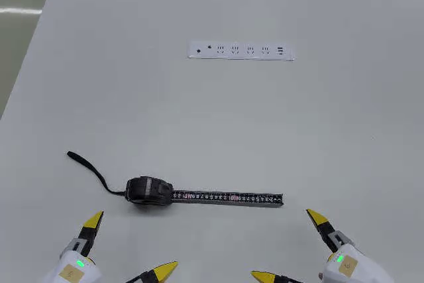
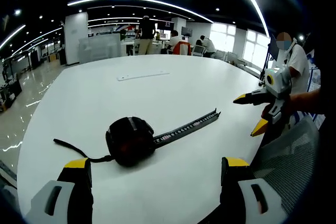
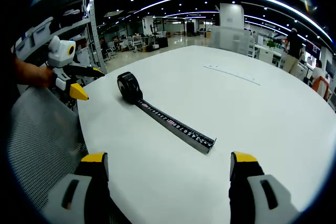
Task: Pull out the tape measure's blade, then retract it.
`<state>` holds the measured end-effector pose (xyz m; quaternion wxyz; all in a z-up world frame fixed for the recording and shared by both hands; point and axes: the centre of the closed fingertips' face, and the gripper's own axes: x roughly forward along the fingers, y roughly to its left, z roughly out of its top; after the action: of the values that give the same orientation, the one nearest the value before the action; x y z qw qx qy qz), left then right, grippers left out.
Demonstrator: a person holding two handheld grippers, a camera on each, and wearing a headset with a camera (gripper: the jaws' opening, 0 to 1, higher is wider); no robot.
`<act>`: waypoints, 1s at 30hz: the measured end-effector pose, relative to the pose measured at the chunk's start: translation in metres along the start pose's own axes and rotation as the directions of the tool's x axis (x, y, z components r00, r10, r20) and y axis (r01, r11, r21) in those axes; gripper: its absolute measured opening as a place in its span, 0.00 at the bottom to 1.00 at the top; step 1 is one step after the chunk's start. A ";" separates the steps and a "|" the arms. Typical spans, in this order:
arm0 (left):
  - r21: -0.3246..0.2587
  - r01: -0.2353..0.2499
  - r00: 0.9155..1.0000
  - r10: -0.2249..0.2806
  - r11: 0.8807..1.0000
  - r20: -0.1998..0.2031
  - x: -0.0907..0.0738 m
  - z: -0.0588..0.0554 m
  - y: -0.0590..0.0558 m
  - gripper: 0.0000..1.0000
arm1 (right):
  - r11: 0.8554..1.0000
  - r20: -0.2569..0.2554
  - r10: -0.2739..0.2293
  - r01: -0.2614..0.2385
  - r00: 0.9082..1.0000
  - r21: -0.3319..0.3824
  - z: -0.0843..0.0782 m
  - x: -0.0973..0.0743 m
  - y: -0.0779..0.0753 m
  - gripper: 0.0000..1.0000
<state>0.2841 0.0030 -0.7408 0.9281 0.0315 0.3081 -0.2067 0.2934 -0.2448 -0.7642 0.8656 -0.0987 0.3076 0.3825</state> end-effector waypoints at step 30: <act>-0.071 -0.151 0.988 0.153 0.986 0.025 0.016 0.011 -0.006 1.00 | 0.995 -0.028 0.080 -0.082 0.996 -0.052 -0.010 0.004 -0.007 0.93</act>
<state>0.2996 -0.0106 -0.7411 0.9463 0.0196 0.2974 -0.1250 0.2960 -0.2507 -0.7752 0.8424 -0.1142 0.3124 0.4240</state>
